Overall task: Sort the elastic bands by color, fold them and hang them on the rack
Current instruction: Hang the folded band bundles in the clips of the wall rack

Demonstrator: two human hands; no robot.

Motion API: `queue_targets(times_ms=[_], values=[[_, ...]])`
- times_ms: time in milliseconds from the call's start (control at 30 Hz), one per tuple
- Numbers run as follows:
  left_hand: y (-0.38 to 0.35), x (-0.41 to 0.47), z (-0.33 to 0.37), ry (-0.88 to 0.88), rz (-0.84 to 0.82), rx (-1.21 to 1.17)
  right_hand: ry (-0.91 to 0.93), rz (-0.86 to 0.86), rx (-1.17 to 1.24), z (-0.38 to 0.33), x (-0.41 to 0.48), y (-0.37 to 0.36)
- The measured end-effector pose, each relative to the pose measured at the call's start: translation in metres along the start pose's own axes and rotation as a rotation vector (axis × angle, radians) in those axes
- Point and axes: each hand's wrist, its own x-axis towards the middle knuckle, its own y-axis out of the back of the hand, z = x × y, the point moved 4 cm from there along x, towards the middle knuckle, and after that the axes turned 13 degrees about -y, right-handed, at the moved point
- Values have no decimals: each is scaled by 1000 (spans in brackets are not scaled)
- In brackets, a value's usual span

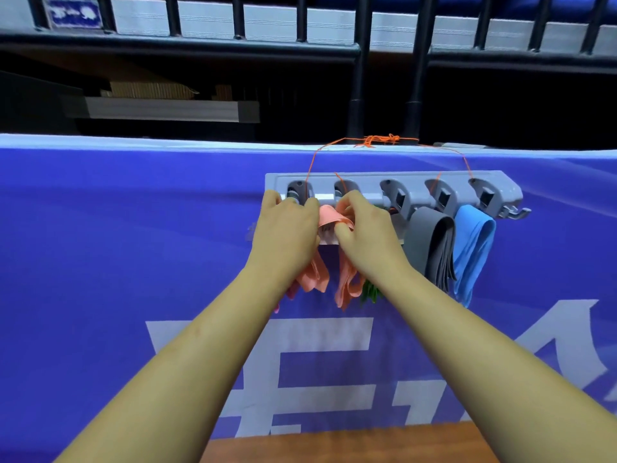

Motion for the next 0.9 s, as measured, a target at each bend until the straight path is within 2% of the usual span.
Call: queue_targets(times_ms=[167, 233, 333, 400, 533, 667, 800, 900], values=[[15, 4, 17, 46, -67, 85, 109, 68, 8, 8, -6, -9], [10, 0, 24, 86, -133, 31, 100, 39, 47, 12, -12, -10], [14, -2, 28, 112, -140, 63, 60, 25, 64, 15, -13, -10], [15, 0, 26, 157, -143, -28, 33, 44, 63, 16, -11, -7], [6, 0, 23, 305, -70, -304, 27, 50, 59, 14, -9, 0], [-5, -18, 32, 463, 96, -609, 34, 67, 69, 14, -17, -1], [-17, -31, 37, 506, 167, -679, 3, 40, 100, 16, -28, -7], [-15, -36, 34, 535, 225, -662, -15, 92, 103, 16, -27, -4]])
